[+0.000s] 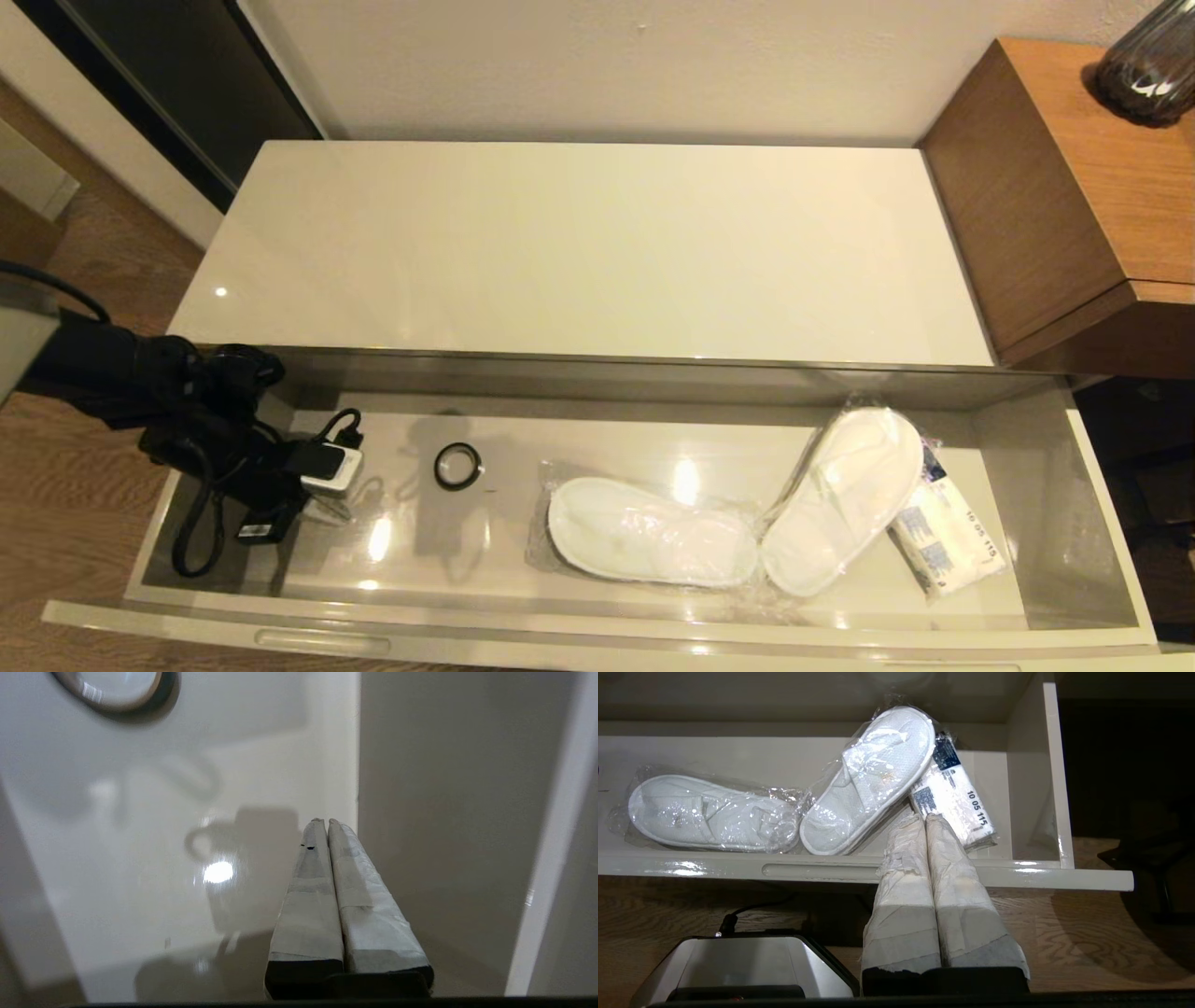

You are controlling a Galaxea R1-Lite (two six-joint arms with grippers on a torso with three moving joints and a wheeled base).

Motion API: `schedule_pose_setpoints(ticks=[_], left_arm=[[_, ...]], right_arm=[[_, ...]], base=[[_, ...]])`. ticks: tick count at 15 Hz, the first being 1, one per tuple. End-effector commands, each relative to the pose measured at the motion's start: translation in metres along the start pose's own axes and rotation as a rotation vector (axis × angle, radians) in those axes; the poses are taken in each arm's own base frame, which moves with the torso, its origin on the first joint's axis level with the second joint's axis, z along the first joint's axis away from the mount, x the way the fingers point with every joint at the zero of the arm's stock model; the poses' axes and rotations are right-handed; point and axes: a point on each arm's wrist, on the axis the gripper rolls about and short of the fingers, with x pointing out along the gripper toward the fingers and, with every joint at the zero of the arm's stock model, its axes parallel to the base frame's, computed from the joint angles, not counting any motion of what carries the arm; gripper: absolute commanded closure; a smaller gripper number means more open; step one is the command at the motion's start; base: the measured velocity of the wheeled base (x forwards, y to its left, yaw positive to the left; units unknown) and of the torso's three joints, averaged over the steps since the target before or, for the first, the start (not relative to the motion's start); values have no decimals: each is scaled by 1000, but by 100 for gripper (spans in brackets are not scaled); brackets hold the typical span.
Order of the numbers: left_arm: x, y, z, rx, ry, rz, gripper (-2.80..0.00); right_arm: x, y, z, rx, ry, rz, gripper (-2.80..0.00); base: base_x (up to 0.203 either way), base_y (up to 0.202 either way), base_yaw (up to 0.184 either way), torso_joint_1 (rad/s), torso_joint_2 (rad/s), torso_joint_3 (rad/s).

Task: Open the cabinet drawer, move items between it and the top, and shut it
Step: Take out the adhesive tape from the drawer

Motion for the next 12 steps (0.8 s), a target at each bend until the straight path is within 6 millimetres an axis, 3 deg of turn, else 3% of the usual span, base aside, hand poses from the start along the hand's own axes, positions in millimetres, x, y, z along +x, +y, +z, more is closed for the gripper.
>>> schedule_pose_setpoints(ticks=[1,6,12], left_arm=[[-2,-5,3,10,7,4,0],[34,-9,8,-11,93,175,0],[70,5,22,-185,214,252,0]], right_arm=[[0,0,0,0,2,0,0],[0,0,0,0,3,0,0],[0,0,0,0,2,0,0]], base=[[0,0,0,0,0,0],[0,0,0,0,0,0],[0,0,0,0,0,0]])
